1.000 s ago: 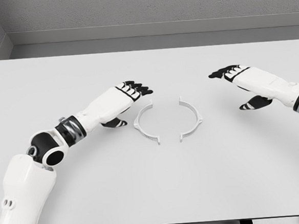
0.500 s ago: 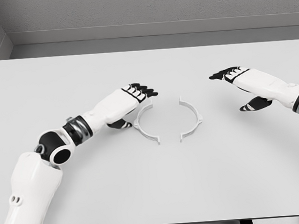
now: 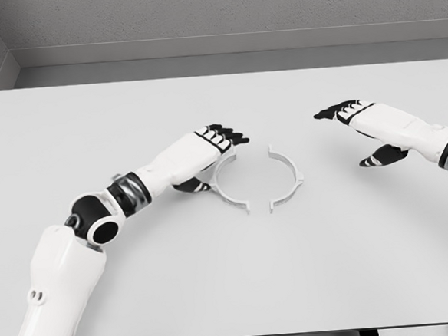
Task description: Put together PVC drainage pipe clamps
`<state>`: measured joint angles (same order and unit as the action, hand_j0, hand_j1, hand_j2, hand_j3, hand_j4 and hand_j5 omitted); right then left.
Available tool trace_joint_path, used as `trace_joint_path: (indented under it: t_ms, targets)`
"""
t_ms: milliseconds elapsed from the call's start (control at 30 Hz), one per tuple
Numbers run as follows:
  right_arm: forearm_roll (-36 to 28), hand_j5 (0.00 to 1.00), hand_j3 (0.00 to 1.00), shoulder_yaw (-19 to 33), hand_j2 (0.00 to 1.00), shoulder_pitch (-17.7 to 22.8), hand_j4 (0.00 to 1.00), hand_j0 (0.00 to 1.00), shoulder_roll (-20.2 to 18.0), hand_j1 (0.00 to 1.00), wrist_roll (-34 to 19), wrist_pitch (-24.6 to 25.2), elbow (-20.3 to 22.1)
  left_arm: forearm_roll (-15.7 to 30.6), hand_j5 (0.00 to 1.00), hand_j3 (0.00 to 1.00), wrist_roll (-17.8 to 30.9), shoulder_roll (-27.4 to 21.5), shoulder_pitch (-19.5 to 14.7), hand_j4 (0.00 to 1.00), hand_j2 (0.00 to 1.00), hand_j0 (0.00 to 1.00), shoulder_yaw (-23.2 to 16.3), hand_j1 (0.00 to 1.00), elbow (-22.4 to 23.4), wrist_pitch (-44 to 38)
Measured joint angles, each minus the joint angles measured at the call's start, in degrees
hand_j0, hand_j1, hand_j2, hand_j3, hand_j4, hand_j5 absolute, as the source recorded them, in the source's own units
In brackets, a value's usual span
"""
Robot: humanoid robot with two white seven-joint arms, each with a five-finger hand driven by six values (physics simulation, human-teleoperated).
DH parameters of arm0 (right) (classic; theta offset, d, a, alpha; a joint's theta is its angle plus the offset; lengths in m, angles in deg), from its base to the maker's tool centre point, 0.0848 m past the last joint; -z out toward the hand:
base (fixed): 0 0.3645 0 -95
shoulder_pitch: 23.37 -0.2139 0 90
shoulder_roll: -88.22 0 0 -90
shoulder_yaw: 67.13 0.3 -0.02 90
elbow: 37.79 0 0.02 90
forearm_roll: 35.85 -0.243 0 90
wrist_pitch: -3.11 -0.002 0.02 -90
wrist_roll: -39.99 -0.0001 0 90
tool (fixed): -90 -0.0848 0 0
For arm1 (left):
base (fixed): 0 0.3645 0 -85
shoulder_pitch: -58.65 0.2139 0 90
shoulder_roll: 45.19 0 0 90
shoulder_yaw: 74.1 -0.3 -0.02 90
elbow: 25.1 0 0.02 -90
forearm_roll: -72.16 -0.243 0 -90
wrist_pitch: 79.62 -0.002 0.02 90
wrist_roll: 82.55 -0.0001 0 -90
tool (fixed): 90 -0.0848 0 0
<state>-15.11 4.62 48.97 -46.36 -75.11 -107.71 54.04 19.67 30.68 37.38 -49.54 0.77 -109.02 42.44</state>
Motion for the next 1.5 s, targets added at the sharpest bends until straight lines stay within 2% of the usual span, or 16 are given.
trace_joint_path:
  t_ms: [633, 700, 800, 1000, 1500]
  targets:
    - [-0.22, 1.00, 1.00, -0.05, 1.00, 0.00, 1.00, 1.00, 0.09, 1.00, 0.11, 0.00, 0.15, -1.16, 1.00, 1.00, 0.00, 1.72, -1.67, 1.00, 1.00, 1.00, 0.95, 1.00, 0.60, -0.06]
    - [-0.24, 1.00, 1.00, -0.05, 1.00, 0.00, 1.00, 1.00, 0.05, 1.00, 0.12, 0.00, 0.16, -1.15, 1.00, 1.00, 0.00, 1.59, -1.76, 1.00, 1.00, 1.00, 1.37, 1.00, 1.01, -0.07]
    - [-0.26, 1.00, 1.00, -0.05, 1.00, 0.00, 1.00, 1.00, 0.02, 1.00, 0.12, 0.00, 0.17, -1.10, 1.00, 1.00, 0.00, 1.51, -4.04, 1.00, 1.00, 1.00, 1.89, 1.00, 3.14, -0.13]
    - [-0.31, 1.00, 1.00, -0.01, 1.00, 0.09, 1.00, 1.00, -0.13, 1.00, 0.15, 0.00, 0.17, -1.18, 1.00, 1.00, 0.01, 1.55, -4.31, 1.00, 1.00, 1.00, 1.91, 1.00, 5.97, -0.13]
    - [-0.38, 1.00, 1.00, 0.08, 1.00, 0.09, 1.00, 1.00, -0.44, 1.00, 0.19, 0.00, 0.17, -1.16, 1.00, 1.00, -0.02, 2.76, -4.83, 1.00, 1.00, 1.00, 0.69, 1.00, 8.00, -0.26]
